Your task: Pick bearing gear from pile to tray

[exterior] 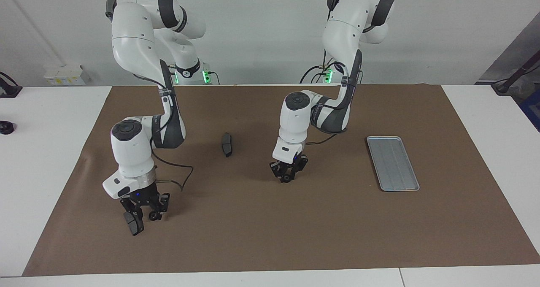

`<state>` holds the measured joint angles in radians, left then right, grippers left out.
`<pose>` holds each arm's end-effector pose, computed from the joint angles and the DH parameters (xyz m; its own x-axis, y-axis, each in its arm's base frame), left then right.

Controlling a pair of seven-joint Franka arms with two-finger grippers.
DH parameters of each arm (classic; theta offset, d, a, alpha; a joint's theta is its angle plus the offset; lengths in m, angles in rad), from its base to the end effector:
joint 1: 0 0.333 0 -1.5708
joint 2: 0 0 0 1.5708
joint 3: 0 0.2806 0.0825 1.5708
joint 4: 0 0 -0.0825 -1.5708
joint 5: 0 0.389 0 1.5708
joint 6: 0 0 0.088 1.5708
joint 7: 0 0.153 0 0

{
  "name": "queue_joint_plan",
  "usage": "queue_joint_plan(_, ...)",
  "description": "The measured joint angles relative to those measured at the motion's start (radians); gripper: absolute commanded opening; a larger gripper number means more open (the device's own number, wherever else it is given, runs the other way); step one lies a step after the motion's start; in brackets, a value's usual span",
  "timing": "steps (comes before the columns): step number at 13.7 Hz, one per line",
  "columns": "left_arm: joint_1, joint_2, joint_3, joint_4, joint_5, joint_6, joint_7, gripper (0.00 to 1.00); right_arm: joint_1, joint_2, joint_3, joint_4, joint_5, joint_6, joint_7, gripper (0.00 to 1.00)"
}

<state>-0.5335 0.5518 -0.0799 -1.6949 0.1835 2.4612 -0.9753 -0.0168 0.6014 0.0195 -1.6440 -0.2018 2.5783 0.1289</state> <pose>0.5703 -0.3910 0.2202 0.9465 0.2521 0.2015 0.2323 -0.9656 0.1169 0.7154 -0.0008 0.2235 0.9427 0.0378 0.3314 0.0033 -0.9946 0.1040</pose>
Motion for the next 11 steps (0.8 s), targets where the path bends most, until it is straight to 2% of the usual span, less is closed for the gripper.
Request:
queue_joint_plan(2, 0.000, 0.002, 0.000, 0.000, 0.000, 0.000, 0.000, 0.45, 0.000, 0.000, 0.000, -0.011, 0.000, 0.000, 0.000, 0.56)
queue_joint_plan(3, 0.000, 0.002, 0.000, 0.000, 0.001, 0.000, 0.000, 0.38, 0.000, 0.000, 0.000, -0.013, 0.000, 0.000, 0.000, 0.55)
queue_joint_plan(4, 0.000, 0.002, 0.000, 0.000, 0.005, 0.000, 0.000, 0.12, 0.000, 0.000, 0.001, -0.016, 0.000, 0.000, 0.000, 0.52)
queue_joint_plan(5, 0.000, 0.002, 0.000, -0.001, 0.010, 0.000, 0.000, 0.00, 0.000, 0.000, 0.001, -0.018, 0.000, 0.000, 0.000, 0.50)
queue_joint_plan(7, 0.000, 0.001, 0.000, -0.001, 0.013, 0.000, 0.000, 0.00, 0.000, 0.000, 0.001, -0.022, 0.001, 0.000, 0.000, 0.47)
queue_joint_plan(11, 0.005, -0.002, 0.008, 0.008, 0.015, -0.017, 0.001, 0.00, 0.000, 0.000, 0.001, -0.028, 0.001, 0.000, 0.000, 0.31)
